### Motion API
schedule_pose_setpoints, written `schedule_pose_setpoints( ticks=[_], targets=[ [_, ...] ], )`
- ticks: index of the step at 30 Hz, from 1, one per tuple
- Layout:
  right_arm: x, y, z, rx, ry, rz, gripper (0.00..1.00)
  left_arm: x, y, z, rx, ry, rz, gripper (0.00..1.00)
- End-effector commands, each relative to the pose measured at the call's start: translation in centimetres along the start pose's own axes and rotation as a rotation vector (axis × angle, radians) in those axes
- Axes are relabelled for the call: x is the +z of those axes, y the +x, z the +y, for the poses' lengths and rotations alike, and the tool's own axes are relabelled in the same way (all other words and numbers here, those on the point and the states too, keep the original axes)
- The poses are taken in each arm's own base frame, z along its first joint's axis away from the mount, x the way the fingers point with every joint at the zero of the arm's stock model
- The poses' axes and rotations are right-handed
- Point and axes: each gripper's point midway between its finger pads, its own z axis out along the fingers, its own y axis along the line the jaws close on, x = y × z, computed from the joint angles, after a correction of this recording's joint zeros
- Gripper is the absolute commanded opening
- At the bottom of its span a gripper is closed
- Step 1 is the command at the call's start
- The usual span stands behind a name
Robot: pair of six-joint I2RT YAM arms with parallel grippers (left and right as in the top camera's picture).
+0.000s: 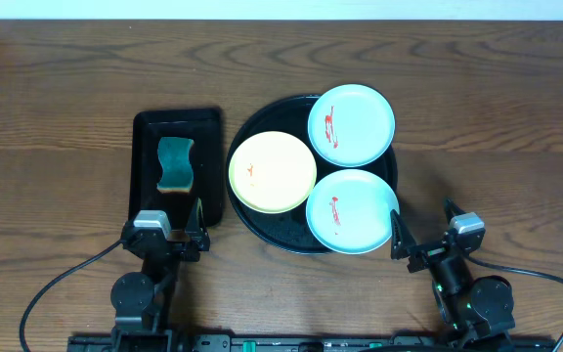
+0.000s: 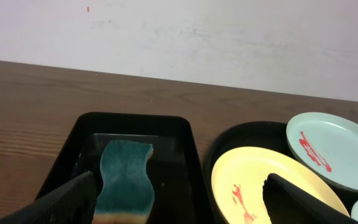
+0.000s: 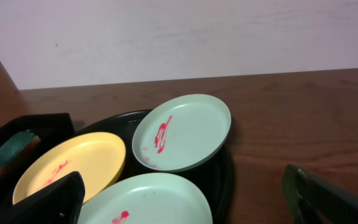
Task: Clean dirty plates on tray and stack at the side
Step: 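Raise both grippers from rest toward the sponge tray and plate tray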
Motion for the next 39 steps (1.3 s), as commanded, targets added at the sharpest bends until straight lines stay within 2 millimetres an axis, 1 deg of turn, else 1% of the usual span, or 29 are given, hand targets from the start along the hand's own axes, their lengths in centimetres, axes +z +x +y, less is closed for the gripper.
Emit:
schedule_pose_setpoints(
  ticks=[1,8,33,36,39],
  targets=[
    [0.0,0.0,-0.2,-0.014,0.008,-0.001,0.99,0.1,1.6,0.1,-0.013,0.003,0.048,0.86],
    [0.0,0.0,-0.4,-0.014,0.022,-0.004,0.99,0.1,1.6,0.1,-0.013,0.003,0.048,0.86],
    [0.0,0.0,-0.4,-0.014,0.019,-0.003,0.99,0.1,1.6,0.1,-0.009,0.003,0.047,0.86],
    [0.0,0.0,-0.4,-0.013,0.018,-0.003,0.99,0.1,1.1,0.0,-0.009,0.005,0.039,0.86],
    [0.0,0.0,-0.3,-0.013,0.013,-0.003,0.99,-0.2,0.1,-0.2,-0.008,0.007,0.027,0.86]
  ],
)
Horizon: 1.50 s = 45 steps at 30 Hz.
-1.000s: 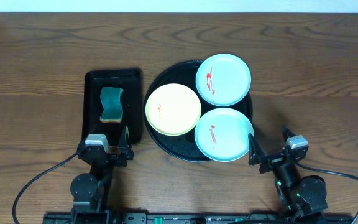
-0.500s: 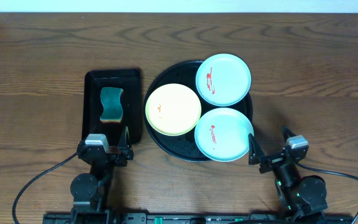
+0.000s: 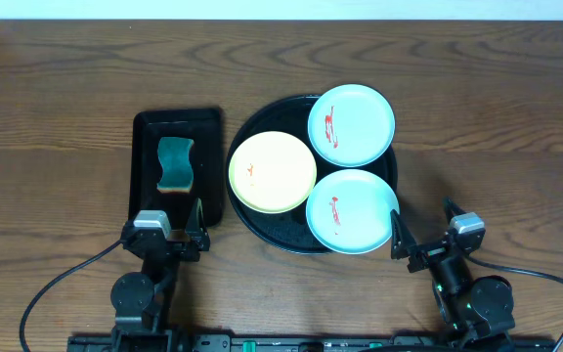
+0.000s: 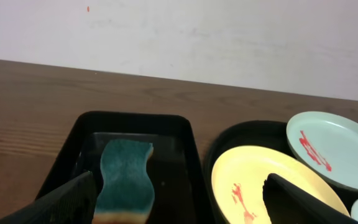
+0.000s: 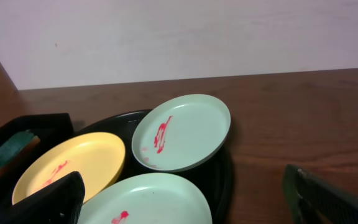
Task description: Clean dirty plates on tray and stack at the side
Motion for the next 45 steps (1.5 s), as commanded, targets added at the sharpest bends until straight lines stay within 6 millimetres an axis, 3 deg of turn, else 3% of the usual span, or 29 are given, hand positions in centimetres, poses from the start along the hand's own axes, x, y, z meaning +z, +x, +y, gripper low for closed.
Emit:
schedule_pose_setpoints(
  ticks=[1,8,17,26,35,45],
  targets=[
    [0.0,0.0,0.0,-0.014,-0.004,0.000,0.99,-0.3,-0.6,-0.3,-0.007,0.012,0.019,0.86],
    [-0.2,-0.9,0.6,-0.015,-0.027,-0.017,0.99,-0.3,-3.5,-1.7,-0.060,0.059,0.052,0.86],
    [-1.4,-3.4,0.9,-0.015,-0.009,0.007,0.99,0.1,-7.6,-2.7,-0.073,0.053,0.248,0.86],
    [-2.7,-7.4,1.5,-0.040,0.014,0.083,0.99,0.4,-9.5,-3.1,-0.071,0.025,0.485,0.86],
    [-1.2,-9.7,2.5,-0.028,0.004,0.234,0.99,0.5,-11.1,-3.3,-0.074,0.007,0.630,0.86],
    [1.4,-10.6,3.2,-0.012,0.039,0.567,0.99,0.6,-11.4,-3.4,-0.047,-0.002,0.842,0.86]
  ],
)
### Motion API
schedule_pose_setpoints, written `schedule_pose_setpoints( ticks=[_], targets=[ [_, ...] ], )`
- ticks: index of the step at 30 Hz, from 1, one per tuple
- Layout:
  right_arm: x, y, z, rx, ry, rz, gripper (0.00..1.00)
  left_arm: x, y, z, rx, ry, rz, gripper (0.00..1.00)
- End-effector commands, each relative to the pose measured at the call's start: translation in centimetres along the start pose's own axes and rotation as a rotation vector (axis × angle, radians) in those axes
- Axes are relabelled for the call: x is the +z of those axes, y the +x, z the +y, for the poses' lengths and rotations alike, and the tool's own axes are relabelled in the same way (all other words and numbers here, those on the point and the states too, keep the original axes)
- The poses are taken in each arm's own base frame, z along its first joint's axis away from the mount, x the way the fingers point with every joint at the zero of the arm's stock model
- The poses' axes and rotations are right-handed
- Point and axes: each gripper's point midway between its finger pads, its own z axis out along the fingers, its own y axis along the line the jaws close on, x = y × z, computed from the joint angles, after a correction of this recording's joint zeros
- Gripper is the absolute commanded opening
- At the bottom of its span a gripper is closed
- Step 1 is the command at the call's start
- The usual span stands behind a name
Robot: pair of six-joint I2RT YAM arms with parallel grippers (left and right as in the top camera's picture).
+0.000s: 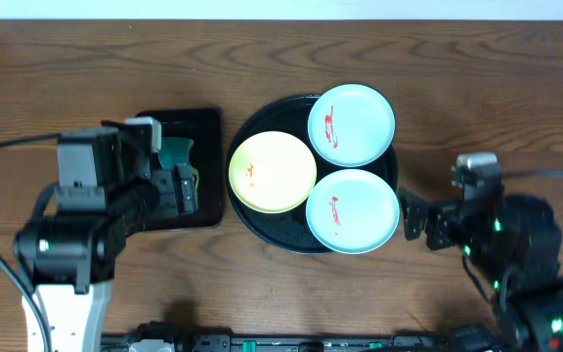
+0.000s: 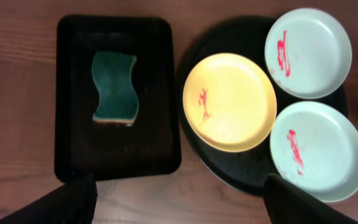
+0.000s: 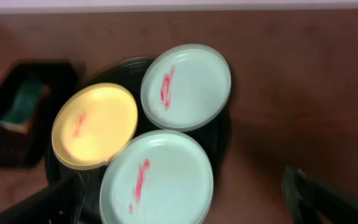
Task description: Clean dirty plates on tray and stack at the side
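Note:
Three dirty plates lie on a round black tray: a yellow plate at the left, a pale green plate at the back and another pale green plate at the front, each with red smears. A green sponge lies in a black rectangular tray left of them. My left gripper hangs open high above that tray's near edge. To the right of the round tray my right gripper is also raised and open, looking down on the plates. Both hold nothing.
The wooden table stretches bare behind and to both sides of the trays. My left arm covers part of the rectangular tray in the overhead view. Cables trail from both arms toward the front edge.
Both arms have risen from their low rest at the front edge. The left gripper now looks straight down on the sponge tray, the right one down on the plates. Nothing on the table moved.
At both earlier moments the arms sat low at the table's front edge, grippers open, seeing the trays from the side. Now both are lifted above the table, still open and empty. Plates and sponge lie where they were.

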Motion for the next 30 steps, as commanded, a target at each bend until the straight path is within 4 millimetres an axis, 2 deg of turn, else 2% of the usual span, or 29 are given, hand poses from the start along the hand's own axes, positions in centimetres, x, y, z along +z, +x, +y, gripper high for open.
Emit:
schedule_pose_setpoints(
  ticks=[1,5,8,10,11,13,14,17,19,23,26,30],
  targets=[
    [0.2,-1.7,0.8,-0.017,-0.008,0.080,0.99,-0.3,-0.9,-0.1,0.021,0.001,0.018,0.86],
    [1.6,-1.7,0.7,-0.001,0.024,0.279,0.99,0.3,-1.1,0.1,0.034,-0.006,0.025,0.86],
    [4.7,-2.8,0.9,0.005,0.019,0.300,0.99,0.5,-1.5,0.1,0.036,-0.008,0.014,0.86],
    [6.1,-3.1,1.9,0.014,-0.044,0.301,0.99,0.5,-1.5,0.1,0.036,-0.009,0.014,0.86],
    [6.9,-3.3,3.1,0.001,-0.119,0.303,0.99,0.5,-1.5,0.1,0.035,-0.008,0.015,0.86],
    [8.1,-3.7,5.1,-0.051,-0.235,0.292,0.91,0.5,-1.5,0.1,0.036,-0.009,0.015,0.86],
    [8.7,-3.9,5.4,-0.047,-0.243,0.286,0.85,0.5,-1.5,0.1,0.036,-0.010,0.015,0.86],
    [11.1,-4.0,6.5,-0.011,-0.237,0.283,0.79,0.7,-1.6,0.3,0.039,-0.018,0.016,0.86],
    [12.8,-3.6,7.6,0.020,-0.227,0.294,0.77,1.1,-1.5,1.0,0.022,-0.053,0.035,0.86],
    [16.2,-2.1,9.6,0.065,-0.192,0.357,0.68,2.5,-1.4,4.1,-0.054,-0.200,0.083,0.86],
    [18.8,-0.6,10.5,0.120,-0.133,0.417,0.65,3.3,-1.5,5.5,-0.103,-0.251,0.111,0.86],
    [21.6,1.9,11.0,0.199,-0.069,0.490,0.54,4.2,-1.3,7.9,-0.176,-0.331,0.146,0.86]
  ],
)
